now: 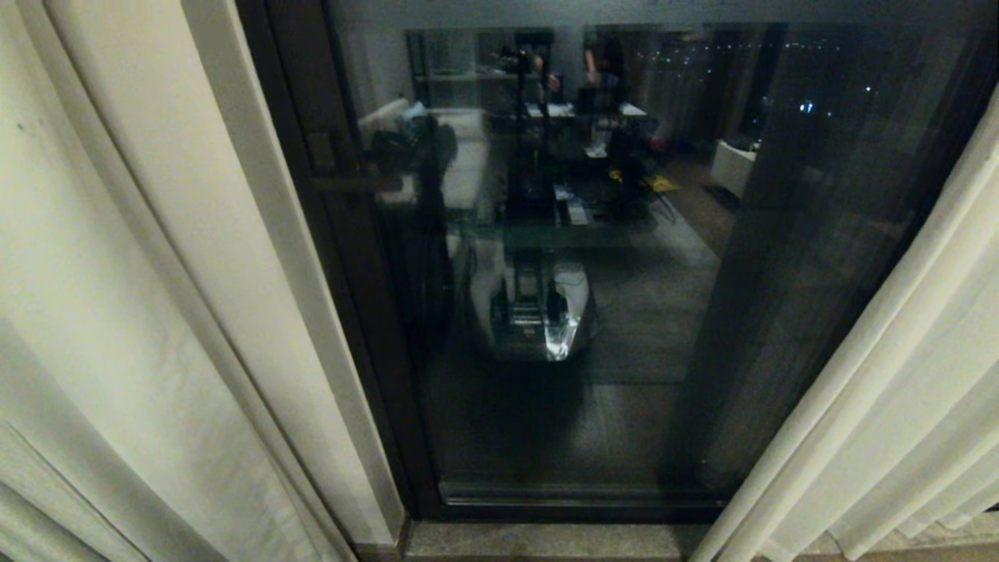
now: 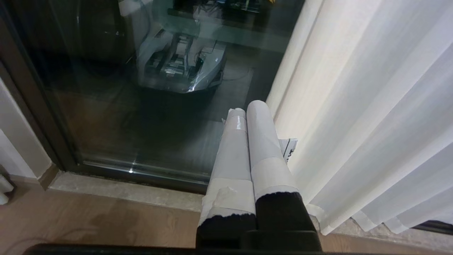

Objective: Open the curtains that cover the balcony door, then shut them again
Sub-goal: Close the inner curtains on both sides

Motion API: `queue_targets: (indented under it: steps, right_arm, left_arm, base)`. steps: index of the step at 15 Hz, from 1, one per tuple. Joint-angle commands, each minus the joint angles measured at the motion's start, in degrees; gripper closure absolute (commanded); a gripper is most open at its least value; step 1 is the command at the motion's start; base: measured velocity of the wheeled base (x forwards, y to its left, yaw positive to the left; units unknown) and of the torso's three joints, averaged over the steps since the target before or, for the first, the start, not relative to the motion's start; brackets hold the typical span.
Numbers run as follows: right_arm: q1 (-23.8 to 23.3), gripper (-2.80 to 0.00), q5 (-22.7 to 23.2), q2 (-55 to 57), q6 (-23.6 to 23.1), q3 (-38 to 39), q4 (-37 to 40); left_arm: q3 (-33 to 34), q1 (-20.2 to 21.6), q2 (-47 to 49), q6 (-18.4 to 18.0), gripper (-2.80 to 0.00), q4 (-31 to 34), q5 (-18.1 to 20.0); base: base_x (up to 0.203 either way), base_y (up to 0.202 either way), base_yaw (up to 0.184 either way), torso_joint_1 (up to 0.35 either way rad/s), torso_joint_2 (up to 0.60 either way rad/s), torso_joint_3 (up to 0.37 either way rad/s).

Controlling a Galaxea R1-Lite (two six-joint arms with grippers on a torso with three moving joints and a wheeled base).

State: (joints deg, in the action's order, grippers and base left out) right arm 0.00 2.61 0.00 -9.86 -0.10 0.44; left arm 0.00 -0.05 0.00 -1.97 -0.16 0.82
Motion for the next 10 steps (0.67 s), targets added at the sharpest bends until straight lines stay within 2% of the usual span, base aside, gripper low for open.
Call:
queue_targets:
  steps: [1,7,10]
  right_arm:
    - [0.0,0.0,0.0,0.1,-0.1,0.0,0.0]
    - [0.0,0.0,0.0,0.1,-0.1,0.0,0.0]
    - [0.0,0.0,0.0,0.1,-0.1,0.0,0.0]
  left_arm:
    - [0.0,0.0,0.0,-0.1,0.0,-0.1,0.2]
    - [0.0,0.0,0.0,-1.2,0.0,-10.3,0.2]
    - [0.0,0.0,0.0,-4.5,0.0,-20.0,0.1]
  base:
    - [0.0,0.0,0.0,0.0,0.0,0.0]
    - [0.0,0.0,0.0,0.0,0.0,0.0]
    - [0.0,0.0,0.0,0.0,0.0,0.0]
